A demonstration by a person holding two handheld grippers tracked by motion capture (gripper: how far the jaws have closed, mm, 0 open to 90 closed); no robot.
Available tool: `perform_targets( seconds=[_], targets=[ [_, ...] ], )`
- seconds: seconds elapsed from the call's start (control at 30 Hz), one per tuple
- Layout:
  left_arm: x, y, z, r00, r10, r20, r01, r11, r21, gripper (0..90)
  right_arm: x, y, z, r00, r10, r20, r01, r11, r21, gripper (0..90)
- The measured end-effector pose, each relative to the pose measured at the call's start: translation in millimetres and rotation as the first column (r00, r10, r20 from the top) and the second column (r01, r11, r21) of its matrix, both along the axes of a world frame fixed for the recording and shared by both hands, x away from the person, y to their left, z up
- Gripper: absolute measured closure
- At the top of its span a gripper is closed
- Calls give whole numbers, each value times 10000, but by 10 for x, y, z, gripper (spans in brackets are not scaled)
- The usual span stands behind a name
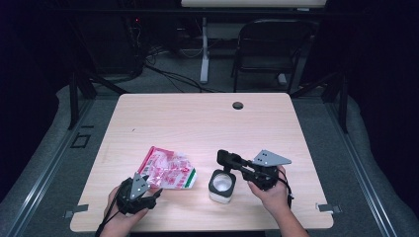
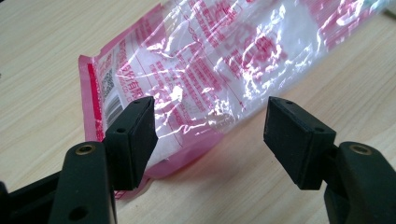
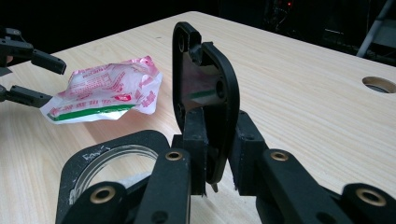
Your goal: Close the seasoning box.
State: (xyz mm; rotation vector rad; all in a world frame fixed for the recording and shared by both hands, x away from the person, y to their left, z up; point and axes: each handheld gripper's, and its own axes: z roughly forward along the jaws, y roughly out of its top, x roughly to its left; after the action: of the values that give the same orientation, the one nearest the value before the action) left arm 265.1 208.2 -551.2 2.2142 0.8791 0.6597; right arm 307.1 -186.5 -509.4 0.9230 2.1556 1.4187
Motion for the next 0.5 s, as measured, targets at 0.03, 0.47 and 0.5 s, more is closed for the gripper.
perform_targets(
  seconds=[0.03, 0.47, 0.5],
  targets=[
    [-3, 2, 5, 10000, -13, 27, 13, 10000, -17, 347, -3, -1, 2, 10000, 4, -1, -4, 10000, -28, 789],
    [-2, 21, 24, 9999, 5, 110, -5, 10000, -41, 347, -37, 8, 13, 9997, 151, 181, -148, 9997, -197, 805],
    [-2, 22, 22, 9999, 17, 113, -17, 10000, -66, 347, -40, 11, 16, 9997, 151, 196, -146, 9996, -249, 806]
  ],
)
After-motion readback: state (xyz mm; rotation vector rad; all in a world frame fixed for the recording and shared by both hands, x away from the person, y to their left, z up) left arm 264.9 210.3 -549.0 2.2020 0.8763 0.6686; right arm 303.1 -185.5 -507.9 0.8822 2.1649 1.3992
